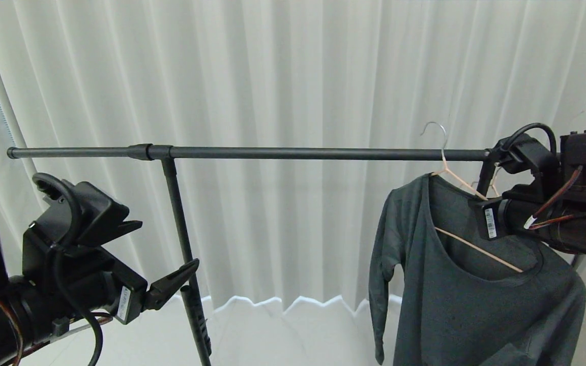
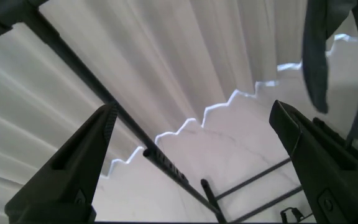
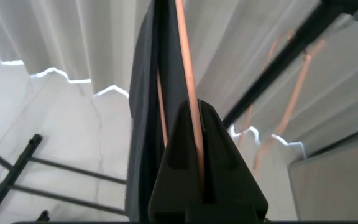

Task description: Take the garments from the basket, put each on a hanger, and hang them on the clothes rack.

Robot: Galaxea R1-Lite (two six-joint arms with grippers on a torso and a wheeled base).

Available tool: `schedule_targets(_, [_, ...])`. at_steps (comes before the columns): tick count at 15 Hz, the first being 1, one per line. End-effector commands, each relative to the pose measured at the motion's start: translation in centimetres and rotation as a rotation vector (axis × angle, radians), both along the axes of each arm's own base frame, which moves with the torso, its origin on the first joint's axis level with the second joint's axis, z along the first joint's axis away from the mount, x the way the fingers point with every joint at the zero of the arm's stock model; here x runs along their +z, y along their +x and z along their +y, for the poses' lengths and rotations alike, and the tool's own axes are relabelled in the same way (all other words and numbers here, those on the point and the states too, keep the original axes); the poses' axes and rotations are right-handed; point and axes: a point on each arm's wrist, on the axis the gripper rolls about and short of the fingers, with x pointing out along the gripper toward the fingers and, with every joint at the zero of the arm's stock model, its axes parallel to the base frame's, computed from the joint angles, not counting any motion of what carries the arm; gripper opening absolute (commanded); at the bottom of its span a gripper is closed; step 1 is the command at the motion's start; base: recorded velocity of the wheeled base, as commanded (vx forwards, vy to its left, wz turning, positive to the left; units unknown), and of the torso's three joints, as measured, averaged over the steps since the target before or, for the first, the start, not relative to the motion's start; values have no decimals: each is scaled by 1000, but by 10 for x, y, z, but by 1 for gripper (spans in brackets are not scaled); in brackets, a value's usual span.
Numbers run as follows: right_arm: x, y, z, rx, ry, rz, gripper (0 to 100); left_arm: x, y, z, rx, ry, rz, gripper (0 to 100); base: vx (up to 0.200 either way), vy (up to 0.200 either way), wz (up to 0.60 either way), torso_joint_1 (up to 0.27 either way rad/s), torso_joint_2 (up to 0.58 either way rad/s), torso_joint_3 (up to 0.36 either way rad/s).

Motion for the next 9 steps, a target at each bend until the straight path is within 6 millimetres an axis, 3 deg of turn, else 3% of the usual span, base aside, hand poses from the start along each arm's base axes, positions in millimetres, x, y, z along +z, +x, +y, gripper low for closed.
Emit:
schedule_targets(1, [-6,4,2,-2,-5,22,0,-1,0,0,-1,2,3,100,200,0,0,2,-2,2])
schedule_targets(2, [-7,3,2,-6,0,27,0,-2,-1,0,-5,5,5,100,200,0,0,-2,12,2])
schedule_targets(9, [-20,2,1,-8,-15,76,0,-2,-2,-1,-15,8,4,100,0,0,0,0,0,0])
